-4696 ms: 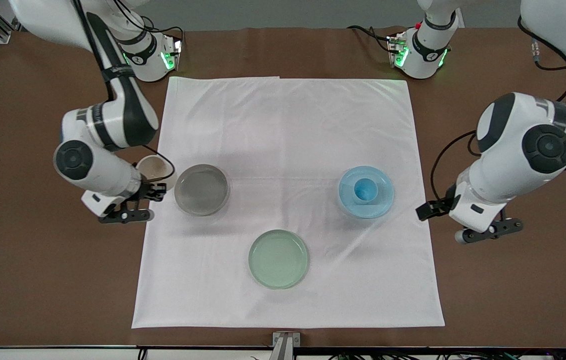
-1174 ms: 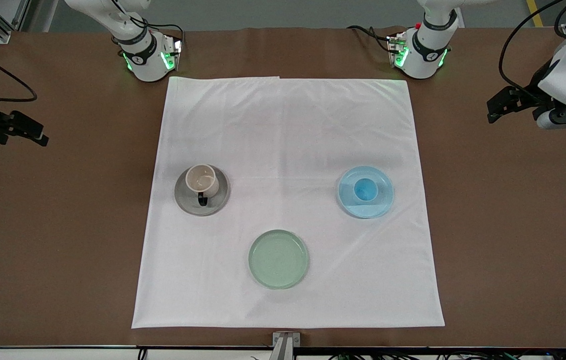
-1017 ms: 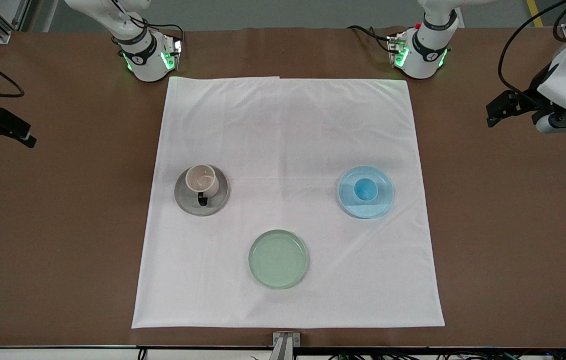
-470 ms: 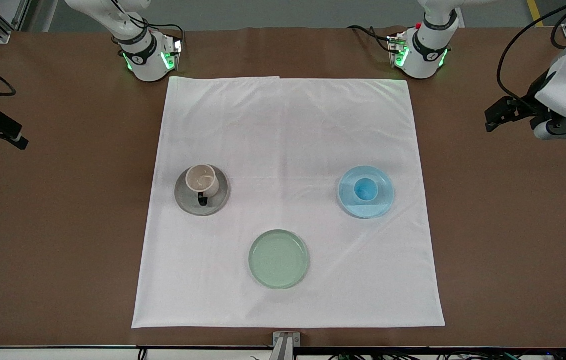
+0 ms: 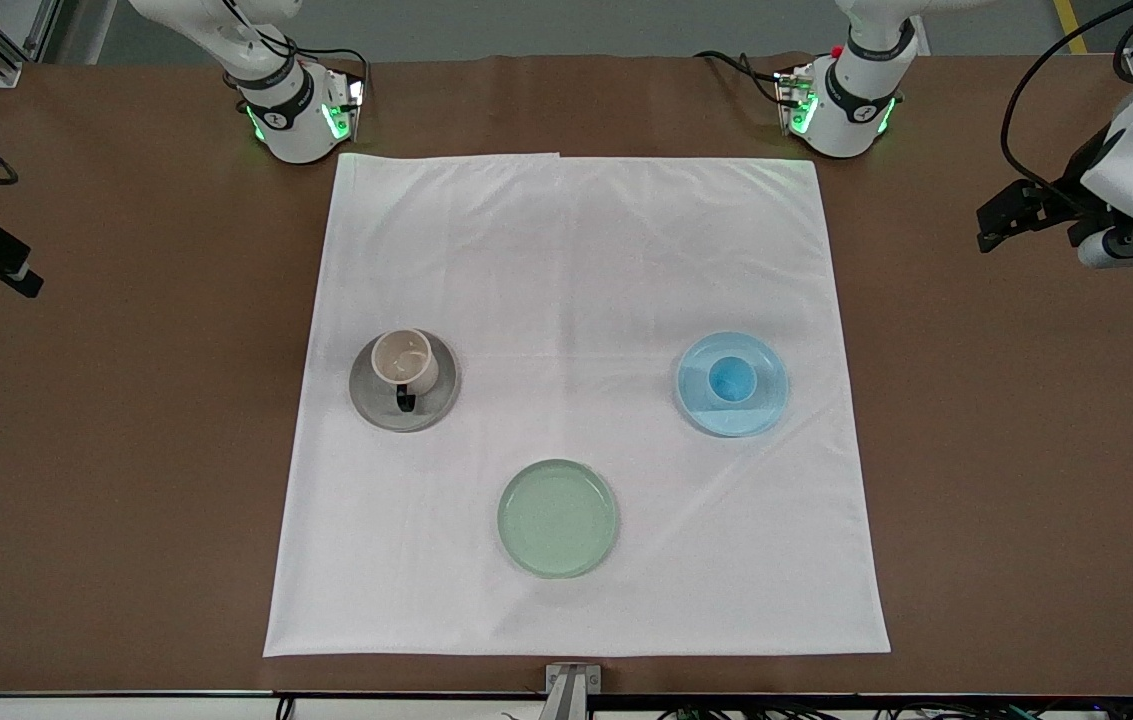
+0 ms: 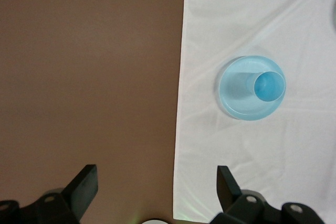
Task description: Place blue cup in blue plate and white mug in gray plate
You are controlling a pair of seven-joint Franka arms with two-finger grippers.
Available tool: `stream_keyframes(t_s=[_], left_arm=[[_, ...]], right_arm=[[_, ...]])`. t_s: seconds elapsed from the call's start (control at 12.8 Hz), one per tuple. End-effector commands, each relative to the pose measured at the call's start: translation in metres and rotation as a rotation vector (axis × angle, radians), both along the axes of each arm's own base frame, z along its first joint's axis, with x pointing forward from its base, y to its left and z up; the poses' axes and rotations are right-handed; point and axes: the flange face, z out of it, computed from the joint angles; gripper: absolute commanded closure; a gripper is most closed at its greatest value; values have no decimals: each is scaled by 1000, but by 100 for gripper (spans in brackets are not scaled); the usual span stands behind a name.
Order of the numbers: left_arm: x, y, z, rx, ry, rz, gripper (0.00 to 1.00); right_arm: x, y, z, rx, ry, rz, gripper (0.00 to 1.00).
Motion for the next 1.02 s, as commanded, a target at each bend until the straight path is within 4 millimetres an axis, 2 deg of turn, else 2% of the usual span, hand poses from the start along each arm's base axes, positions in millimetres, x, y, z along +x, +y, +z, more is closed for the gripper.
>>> stream_keyframes(t_s=[0.0,0.47,0.94], left_arm=[[-5,3,14,-18,5,-13,0],[-4,7,24,-19,-17,-11,0],[-3,4,24,-14,-17,-12,0]], right_arm=[[1,-4,4,-1,2,-11,0],[2,-5,2,-3,5,-12,0],[1,-4,1,-4,16,-10,0]])
